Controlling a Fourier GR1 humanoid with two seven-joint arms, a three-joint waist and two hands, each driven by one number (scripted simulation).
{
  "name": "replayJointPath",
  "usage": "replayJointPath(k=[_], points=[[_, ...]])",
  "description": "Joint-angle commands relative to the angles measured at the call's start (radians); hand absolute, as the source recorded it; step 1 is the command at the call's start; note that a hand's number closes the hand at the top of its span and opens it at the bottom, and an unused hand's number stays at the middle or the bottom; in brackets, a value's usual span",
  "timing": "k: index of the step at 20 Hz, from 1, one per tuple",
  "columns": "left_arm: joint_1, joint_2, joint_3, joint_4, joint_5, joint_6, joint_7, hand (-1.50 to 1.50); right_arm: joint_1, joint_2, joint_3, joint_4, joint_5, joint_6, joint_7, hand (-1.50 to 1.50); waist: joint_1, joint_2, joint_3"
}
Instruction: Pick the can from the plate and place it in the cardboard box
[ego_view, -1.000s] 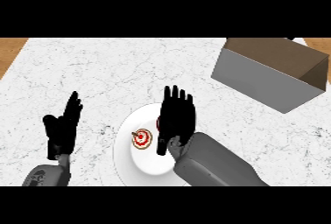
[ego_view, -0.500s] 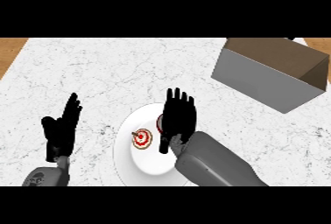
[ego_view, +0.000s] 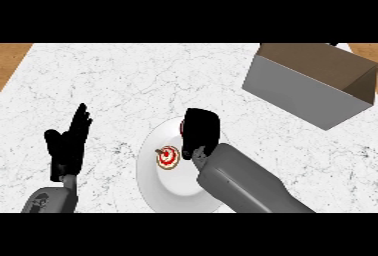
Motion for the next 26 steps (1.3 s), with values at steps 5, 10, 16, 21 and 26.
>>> replayJointPath(k=[5,10,16,21,26], points=[[-0.014,-0.014,0.006,-0.002,-0.034,0.015,0.022,0.00,-0.029,0.012,0.057,0.010,0.085,-0.077,0.091,1.50,-0.006,-0.002,0.000],[0.055,-0.024,0.011,-0.052,-0.034,0.003,0.008,0.00,0.149,0.010,0.041,-0.078,0.136,-0.015,-0.042,1.50,-0.013,-0.003,0.000],[0.040,-0.026,0.025,-0.009,-0.047,-0.007,-0.008,0.00,0.277,-0.011,0.109,-0.259,0.221,0.036,-0.022,1.50,-0.017,-0.003,0.000],[0.037,-0.054,0.024,0.006,-0.062,-0.007,-0.027,0.00,0.284,-0.073,0.039,-0.479,0.285,0.157,-0.026,1.50,-0.017,-0.003,0.000],[0.076,-0.044,0.009,-0.067,-0.070,-0.012,0.016,0.00,0.292,-0.100,0.054,-0.733,0.351,0.262,0.052,1.50,-0.020,-0.007,0.000]])
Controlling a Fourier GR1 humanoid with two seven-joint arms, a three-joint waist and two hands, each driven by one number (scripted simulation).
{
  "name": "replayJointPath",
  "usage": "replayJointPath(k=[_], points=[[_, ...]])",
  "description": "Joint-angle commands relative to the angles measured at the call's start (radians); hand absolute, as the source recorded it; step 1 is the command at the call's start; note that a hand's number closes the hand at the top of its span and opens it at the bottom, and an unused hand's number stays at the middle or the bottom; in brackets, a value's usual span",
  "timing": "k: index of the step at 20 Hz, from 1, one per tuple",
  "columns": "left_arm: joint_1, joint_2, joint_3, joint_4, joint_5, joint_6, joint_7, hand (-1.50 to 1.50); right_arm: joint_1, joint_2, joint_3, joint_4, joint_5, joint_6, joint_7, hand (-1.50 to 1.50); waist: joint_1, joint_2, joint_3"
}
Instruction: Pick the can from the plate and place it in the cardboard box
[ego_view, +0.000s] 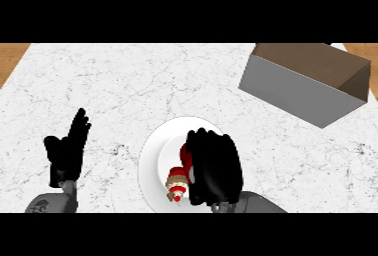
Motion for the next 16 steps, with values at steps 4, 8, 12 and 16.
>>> replayJointPath(k=[4,8,12,16], points=[[-0.009,0.003,0.029,0.028,0.010,-0.010,-0.017,0.00,-0.029,0.005,-0.063,-0.343,0.084,0.177,0.176,1.50,-0.009,-0.001,-0.001],[-0.019,0.011,0.030,0.075,0.006,-0.037,-0.044,0.00,-0.181,0.084,-0.188,-0.334,0.088,0.290,0.205,1.50,-0.004,0.001,-0.001],[0.029,-0.006,0.020,0.028,-0.005,-0.017,-0.056,0.00,-0.193,0.009,-0.310,-0.360,0.093,0.339,0.150,1.50,-0.001,0.000,-0.001],[-0.016,0.016,0.040,0.028,0.012,-0.037,-0.014,0.00,-0.210,-0.070,-0.442,-0.357,0.064,0.381,0.049,1.50,-0.002,0.003,-0.001]])
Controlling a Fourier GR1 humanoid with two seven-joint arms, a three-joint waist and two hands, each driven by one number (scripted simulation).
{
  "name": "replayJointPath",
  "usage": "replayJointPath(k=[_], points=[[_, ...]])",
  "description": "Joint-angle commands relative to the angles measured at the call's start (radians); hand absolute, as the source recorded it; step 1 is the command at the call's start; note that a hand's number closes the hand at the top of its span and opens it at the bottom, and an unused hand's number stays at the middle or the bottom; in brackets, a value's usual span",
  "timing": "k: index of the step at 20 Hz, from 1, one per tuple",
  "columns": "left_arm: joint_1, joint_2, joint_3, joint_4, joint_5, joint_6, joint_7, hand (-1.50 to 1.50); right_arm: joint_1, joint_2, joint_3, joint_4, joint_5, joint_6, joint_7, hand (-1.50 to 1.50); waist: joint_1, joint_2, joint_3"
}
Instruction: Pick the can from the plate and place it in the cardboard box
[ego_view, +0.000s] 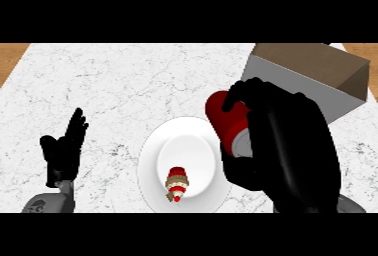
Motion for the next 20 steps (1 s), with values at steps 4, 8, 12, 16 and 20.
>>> replayJointPath(k=[4,8,12,16,20], points=[[-0.028,0.011,0.013,-0.012,-0.001,-0.012,0.021,0.00,-0.023,-0.094,-0.216,0.043,0.002,0.059,-0.062,1.50,0.006,0.005,0.001],[-0.001,-0.010,-0.011,-0.058,-0.020,0.007,0.056,0.00,-0.108,-0.108,-0.374,0.214,-0.054,-0.007,-0.198,1.50,0.019,0.006,0.001],[-0.043,-0.022,0.020,0.082,-0.015,-0.010,-0.027,0.00,-0.073,-0.130,-0.416,0.352,-0.035,-0.124,-0.323,1.50,0.015,0.009,0.001],[-0.017,-0.032,-0.003,-0.006,-0.030,0.007,0.031,0.00,-0.095,-0.187,-0.501,0.540,-0.066,-0.198,-0.478,1.50,0.020,0.008,0.001],[-0.040,-0.034,-0.006,0.007,-0.038,-0.001,0.025,0.00,-0.102,-0.207,-0.540,0.735,-0.069,-0.319,-0.632,1.50,0.020,0.010,0.001]])
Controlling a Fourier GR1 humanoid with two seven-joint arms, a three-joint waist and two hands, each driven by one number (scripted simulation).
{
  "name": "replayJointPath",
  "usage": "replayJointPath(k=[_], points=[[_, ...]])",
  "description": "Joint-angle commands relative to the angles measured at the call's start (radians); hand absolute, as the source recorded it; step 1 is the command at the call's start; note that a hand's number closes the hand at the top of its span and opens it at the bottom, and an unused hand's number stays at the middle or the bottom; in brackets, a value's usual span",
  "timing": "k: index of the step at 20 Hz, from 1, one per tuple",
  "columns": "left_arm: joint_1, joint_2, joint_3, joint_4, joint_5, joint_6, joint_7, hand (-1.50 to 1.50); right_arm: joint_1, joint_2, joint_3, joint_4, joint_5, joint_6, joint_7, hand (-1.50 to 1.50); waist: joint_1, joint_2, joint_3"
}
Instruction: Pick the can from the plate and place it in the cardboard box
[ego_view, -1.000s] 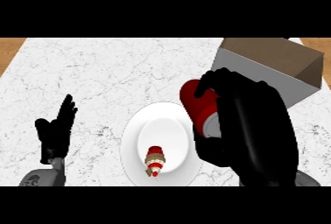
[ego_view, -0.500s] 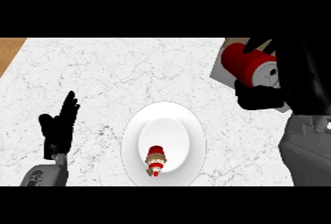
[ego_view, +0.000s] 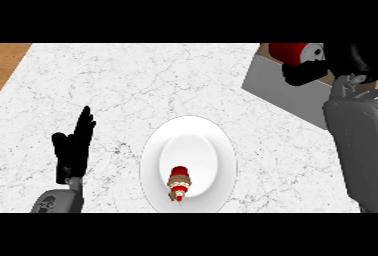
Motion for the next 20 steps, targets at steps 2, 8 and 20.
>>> replayJointPath(k=[2,8,20], points=[[0.032,0.008,-0.004,-0.053,-0.004,-0.013,-0.002,0.00,-0.056,-0.032,-0.024,0.278,0.057,-0.131,-0.140,1.50,0.008,0.001,0.000],[-0.053,-0.006,0.018,0.034,-0.002,-0.004,0.005,0.00,-0.083,-0.028,-0.135,0.524,-0.013,-0.203,-0.203,-1.50,0.001,0.002,0.000],[0.018,0.020,0.029,-0.040,0.016,-0.035,0.026,0.00,-0.119,0.018,-0.387,0.643,-0.387,-0.273,-0.638,-1.50,-0.003,-0.001,0.001]])
